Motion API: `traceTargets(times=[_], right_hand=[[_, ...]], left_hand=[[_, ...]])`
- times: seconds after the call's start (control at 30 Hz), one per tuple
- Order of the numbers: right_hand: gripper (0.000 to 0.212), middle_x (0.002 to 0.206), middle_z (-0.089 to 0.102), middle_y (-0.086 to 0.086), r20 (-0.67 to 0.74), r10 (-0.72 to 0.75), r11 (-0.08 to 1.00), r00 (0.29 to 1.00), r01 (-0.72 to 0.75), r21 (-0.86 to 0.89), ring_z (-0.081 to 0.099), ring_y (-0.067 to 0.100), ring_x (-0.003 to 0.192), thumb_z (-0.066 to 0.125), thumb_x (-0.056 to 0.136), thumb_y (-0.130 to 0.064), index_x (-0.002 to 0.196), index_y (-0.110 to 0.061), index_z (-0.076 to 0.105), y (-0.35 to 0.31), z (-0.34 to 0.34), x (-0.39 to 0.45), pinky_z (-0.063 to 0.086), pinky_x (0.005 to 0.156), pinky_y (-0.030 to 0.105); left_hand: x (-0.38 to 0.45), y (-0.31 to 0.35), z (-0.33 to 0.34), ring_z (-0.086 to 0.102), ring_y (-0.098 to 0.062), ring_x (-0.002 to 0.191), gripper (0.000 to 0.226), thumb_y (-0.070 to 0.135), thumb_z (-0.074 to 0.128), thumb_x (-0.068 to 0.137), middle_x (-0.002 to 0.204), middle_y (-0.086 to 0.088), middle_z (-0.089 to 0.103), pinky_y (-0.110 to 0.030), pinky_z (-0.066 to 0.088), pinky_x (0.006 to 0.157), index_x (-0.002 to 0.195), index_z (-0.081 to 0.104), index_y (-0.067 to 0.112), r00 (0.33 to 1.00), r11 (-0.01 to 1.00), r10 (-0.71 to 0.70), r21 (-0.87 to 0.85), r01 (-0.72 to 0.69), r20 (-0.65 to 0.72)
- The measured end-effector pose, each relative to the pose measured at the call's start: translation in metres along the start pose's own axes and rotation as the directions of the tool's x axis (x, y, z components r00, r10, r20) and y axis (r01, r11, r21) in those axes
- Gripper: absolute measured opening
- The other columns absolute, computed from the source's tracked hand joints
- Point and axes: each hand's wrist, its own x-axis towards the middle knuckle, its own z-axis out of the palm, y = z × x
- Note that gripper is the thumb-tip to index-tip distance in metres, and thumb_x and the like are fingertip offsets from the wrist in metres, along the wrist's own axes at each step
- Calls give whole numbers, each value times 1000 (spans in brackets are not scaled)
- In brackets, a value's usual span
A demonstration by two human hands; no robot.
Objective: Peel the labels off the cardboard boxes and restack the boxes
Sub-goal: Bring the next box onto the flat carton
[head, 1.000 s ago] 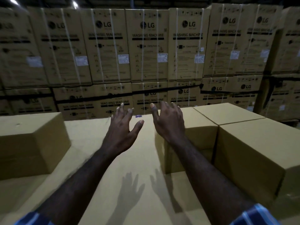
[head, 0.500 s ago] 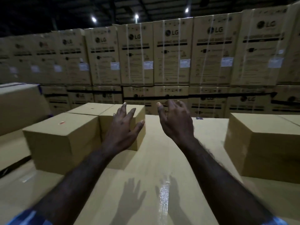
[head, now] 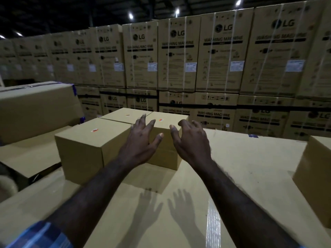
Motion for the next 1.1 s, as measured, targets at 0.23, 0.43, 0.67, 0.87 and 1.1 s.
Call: traceTargets(times=[0.23, 0.43, 0.67, 0.87, 1.1], right_hand=[[42, 119, 66, 7, 82, 32, 999, 996, -28, -47, 46, 27, 124, 38, 100, -48, 119, -16, 56, 9, 60, 44, 42, 93, 40], [45, 126, 63, 10, 112, 147, 986, 983, -138, -90, 42, 29, 131, 39, 100, -48, 125, -15, 54, 12, 104, 76, 41, 97, 40], [46, 127, 60, 13, 154, 299, 948, 942, -275, -157, 47, 29, 124, 39, 100, -46, 130, -13, 51, 17, 156, 109, 44, 90, 40], [51, 135, 55, 10, 214, 346, 924, 913, -292, -246, 45, 28, 126, 34, 101, -46, 135, -12, 48, 39, 206, 137, 43, 94, 40], [54, 132, 55, 15, 222, 355, 911, 908, -282, -301, 47, 28, 122, 28, 102, -49, 133, -10, 49, 61, 241, 161, 42, 100, 42]], left_hand=[[50, -47, 27, 1, -22, 149, 64, 47, 45, 97, 163, -6, 3, -42, 8, 120, 152, 25, 22, 998, 998, -54, -9, 54, 30], [100, -97, 57, 3, -24, 149, 66, 49, 45, 97, 163, -7, 3, -42, 8, 118, 153, 23, 24, 993, 999, -46, 3, 46, 106], [157, -142, 90, 6, -28, 149, 68, 52, 42, 97, 162, -10, 7, -47, 11, 119, 153, 21, 22, 976, 998, -39, 54, 28, 212], [184, -158, 123, 11, -32, 147, 69, 55, 39, 96, 161, -14, 12, -48, 13, 118, 152, 24, 18, 962, 996, -63, 81, 43, 266], [206, -171, 152, 14, -33, 146, 69, 58, 37, 96, 159, -15, 16, -50, 12, 119, 150, 27, 16, 953, 992, -88, 115, 56, 291]])
